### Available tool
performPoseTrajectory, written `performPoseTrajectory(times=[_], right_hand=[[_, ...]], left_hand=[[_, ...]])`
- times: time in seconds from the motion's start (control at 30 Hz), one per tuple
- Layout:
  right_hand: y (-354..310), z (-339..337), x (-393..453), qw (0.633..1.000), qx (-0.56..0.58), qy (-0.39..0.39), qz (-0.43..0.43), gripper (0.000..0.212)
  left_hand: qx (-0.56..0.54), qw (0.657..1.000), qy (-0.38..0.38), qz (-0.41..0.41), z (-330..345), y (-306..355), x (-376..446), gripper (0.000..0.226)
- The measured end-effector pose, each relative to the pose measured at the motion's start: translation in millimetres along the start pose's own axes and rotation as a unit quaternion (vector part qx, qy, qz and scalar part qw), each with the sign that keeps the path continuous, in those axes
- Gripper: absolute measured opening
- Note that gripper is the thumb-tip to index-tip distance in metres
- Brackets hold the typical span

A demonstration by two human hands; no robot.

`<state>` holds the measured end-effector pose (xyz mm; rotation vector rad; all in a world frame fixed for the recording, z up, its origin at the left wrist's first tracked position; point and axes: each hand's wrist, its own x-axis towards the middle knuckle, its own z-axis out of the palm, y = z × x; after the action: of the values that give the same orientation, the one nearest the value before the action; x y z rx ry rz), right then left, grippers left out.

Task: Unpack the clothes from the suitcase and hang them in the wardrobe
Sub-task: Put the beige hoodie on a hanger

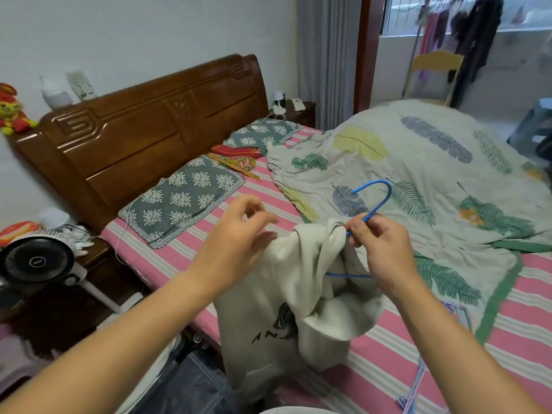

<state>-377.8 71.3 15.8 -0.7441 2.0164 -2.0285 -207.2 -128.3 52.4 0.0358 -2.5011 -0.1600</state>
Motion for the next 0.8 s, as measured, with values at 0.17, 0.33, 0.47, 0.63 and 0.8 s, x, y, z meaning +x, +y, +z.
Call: performPoseTrajectory(times=[0.17,0.33,0.47,0.63,0.8], right_hand=[[-8,20,3,0.999,-0.008,0.039,0.005,0.025],[1,43,0,0.996,-0.074,0.018,0.038,0.027],[5,33,13,0.996,-0.078,-0.015,0.046,0.031],[4,0,32,0.998,-0.051,0.031,0.021,0.022],[10,4,29,0.999,-0.002,0.031,0.038,0.021]], left_hand=[[0.080,0.979,-0.186,-0.026,2,13,12,0.048],[0.000,0.978,-0.188,-0.094,12,7,22,0.026],[-0.045,0.958,-0.273,-0.075,4,13,30,0.021],[-0.034,0.916,-0.378,-0.128,-44,-35,20,0.018],[-0.283,0.858,-0.319,-0.288,-50,-46,21,0.031]])
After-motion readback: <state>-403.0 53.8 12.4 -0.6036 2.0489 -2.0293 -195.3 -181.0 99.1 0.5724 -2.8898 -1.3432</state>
